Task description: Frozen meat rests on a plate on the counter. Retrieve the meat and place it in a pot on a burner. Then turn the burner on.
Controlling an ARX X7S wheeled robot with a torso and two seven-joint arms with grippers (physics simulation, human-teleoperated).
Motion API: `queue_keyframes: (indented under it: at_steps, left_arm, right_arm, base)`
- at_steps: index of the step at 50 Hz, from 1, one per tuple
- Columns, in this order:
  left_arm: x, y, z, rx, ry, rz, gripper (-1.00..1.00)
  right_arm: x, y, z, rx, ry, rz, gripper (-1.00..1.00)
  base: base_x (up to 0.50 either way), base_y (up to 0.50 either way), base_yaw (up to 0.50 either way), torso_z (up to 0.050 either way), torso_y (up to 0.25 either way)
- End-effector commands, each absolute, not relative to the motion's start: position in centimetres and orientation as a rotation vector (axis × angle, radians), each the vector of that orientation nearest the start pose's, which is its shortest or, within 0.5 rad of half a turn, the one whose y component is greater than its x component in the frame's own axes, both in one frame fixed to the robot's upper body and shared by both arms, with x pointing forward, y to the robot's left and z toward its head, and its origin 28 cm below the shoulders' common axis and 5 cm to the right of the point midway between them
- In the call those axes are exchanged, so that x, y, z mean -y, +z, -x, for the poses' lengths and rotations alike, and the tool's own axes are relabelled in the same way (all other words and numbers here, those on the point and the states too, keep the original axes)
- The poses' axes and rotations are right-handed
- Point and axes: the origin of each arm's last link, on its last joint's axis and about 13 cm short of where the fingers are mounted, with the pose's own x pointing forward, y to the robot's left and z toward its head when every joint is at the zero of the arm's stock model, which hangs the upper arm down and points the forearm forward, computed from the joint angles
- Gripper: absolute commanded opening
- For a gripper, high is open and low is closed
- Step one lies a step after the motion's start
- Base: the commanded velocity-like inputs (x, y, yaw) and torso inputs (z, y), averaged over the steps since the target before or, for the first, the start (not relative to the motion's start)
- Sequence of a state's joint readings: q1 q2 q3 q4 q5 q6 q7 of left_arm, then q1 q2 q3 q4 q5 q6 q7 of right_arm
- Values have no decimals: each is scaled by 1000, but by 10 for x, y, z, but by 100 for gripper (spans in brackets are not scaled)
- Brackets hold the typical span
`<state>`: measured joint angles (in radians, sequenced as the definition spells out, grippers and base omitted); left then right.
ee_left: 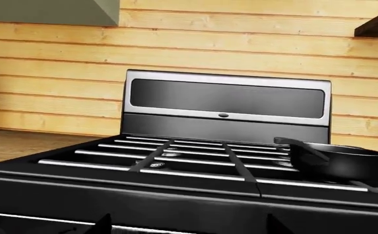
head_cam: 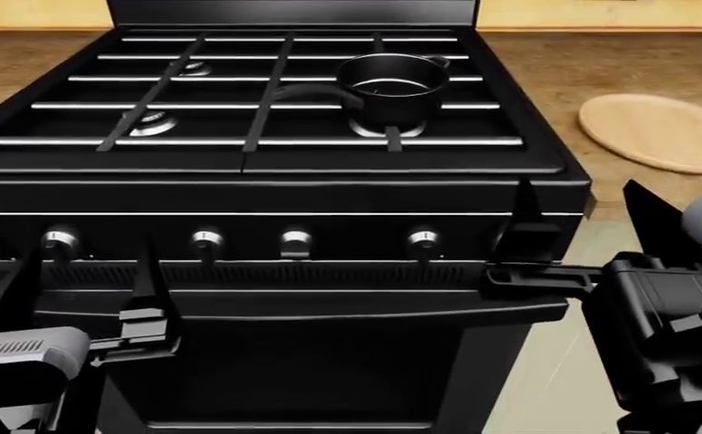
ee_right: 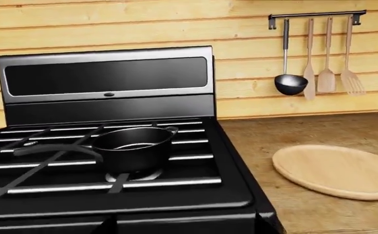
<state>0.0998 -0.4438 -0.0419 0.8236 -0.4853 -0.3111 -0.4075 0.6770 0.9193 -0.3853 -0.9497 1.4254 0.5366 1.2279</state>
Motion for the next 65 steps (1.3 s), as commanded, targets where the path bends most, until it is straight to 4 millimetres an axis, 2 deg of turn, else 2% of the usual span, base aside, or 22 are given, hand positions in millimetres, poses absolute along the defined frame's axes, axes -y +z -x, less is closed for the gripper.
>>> queue_keyframes:
  at_steps: [1,37,65]
  left_arm:
    - [-244,147,-160,354,73,42,100]
    - [-245,138,-164,338,79,13,100]
    - [-244,136,-164,333,79,11,100]
  right_arm:
    - [110,236,-159,138,-16,-14,100]
    - [112,220,-178,62,-22,0,100]
    - [117,221,-187,63,-54,7,100]
  base:
    - [0,0,0,-50,0]
    - [0,0,0,-50,0]
    - [0,0,0,-50,0]
